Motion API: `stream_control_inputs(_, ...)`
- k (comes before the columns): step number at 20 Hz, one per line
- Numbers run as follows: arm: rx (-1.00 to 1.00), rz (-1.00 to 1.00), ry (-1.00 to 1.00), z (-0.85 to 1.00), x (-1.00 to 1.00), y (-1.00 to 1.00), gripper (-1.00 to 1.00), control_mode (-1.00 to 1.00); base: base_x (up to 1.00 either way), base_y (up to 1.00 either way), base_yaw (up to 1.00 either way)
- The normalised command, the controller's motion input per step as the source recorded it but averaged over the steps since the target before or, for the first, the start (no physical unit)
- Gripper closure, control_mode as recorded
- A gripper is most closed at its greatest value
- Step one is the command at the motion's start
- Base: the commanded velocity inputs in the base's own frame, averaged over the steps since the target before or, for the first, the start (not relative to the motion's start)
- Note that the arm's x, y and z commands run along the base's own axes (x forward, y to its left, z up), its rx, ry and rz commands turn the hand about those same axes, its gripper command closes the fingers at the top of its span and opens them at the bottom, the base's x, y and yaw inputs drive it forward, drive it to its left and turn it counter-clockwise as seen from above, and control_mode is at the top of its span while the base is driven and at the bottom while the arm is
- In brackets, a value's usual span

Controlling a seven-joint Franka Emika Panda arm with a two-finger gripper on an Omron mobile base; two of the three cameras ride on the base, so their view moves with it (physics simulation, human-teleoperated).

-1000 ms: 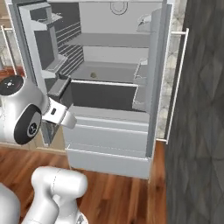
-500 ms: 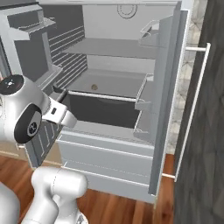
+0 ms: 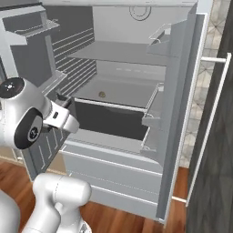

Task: Grab the garlic and lime from the fridge, place them in the blender, close the lid, and turn on the blender to create a marinade.

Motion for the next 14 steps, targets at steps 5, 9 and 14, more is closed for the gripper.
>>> stream_control_inputs(5,0.0,0.0,0.0,0.0,0.0,0.0,-1.0,1.0,0.49,-0.01,0.04)
stream_control_inputs(9,0.0,0.0,0.0,0.0,0.0,0.0,-1.0,1.0,0.35,-0.06,0.06)
stream_control_inputs(14,0.0,0.01,0.0,0.0,0.43,0.0,-1.0,-1.0,0.06,0.0,0.01)
